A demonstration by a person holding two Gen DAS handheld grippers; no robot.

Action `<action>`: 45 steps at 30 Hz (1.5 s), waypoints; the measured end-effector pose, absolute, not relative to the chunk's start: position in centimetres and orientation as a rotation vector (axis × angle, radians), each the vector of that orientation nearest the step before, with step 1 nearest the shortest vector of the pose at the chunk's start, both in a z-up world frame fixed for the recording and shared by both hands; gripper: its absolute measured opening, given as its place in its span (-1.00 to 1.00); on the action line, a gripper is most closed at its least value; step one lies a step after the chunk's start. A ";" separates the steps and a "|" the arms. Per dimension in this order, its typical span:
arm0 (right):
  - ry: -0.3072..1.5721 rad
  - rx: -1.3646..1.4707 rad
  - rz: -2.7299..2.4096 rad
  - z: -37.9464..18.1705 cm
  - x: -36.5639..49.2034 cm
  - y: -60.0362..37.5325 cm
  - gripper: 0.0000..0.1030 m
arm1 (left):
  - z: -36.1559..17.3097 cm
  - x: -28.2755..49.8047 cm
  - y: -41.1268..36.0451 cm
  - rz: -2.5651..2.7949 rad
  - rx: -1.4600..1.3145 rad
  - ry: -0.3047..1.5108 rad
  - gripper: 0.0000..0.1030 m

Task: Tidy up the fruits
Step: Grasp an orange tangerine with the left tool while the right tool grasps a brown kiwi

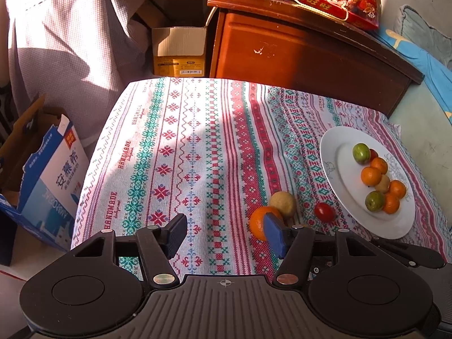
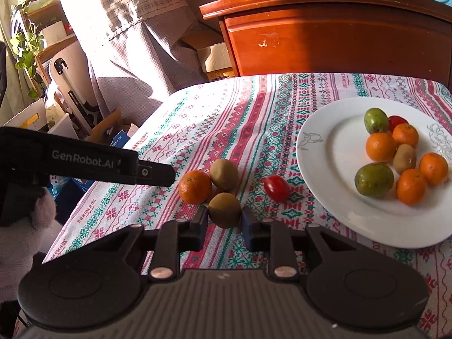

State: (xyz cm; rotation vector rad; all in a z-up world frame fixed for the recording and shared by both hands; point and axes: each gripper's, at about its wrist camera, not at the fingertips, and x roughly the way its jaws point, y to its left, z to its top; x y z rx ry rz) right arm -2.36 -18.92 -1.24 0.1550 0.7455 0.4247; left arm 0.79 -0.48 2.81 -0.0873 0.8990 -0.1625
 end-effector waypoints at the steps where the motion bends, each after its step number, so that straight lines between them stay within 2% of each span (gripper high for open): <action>1: 0.748 0.156 0.417 -1.2 -2.5 -19.1 -0.50 | 2.7 0.8 -0.6 -0.165 -0.086 0.899 0.14; 12: 0.756 0.158 0.377 -1.1 -3.1 -20.4 -0.50 | 1.2 1.3 -3.0 -0.228 -0.061 0.896 0.06; 20: 0.754 0.176 0.374 -1.2 -3.0 -20.6 -0.45 | 0.2 1.5 -4.1 -0.227 -0.004 0.884 -0.14; 25: 0.755 0.174 0.380 -1.3 -3.0 -20.5 -0.45 | 0.3 1.4 -4.5 -0.243 0.013 0.876 -0.44; 29: 0.753 0.172 0.392 -1.3 -3.1 -20.4 -0.51 | 0.3 0.9 -4.8 -0.248 0.030 0.863 -0.44; 45: 0.675 0.219 0.370 1.5 -3.1 -22.0 -0.52 | 3.4 0.4 -4.0 -0.239 -0.034 0.805 -0.45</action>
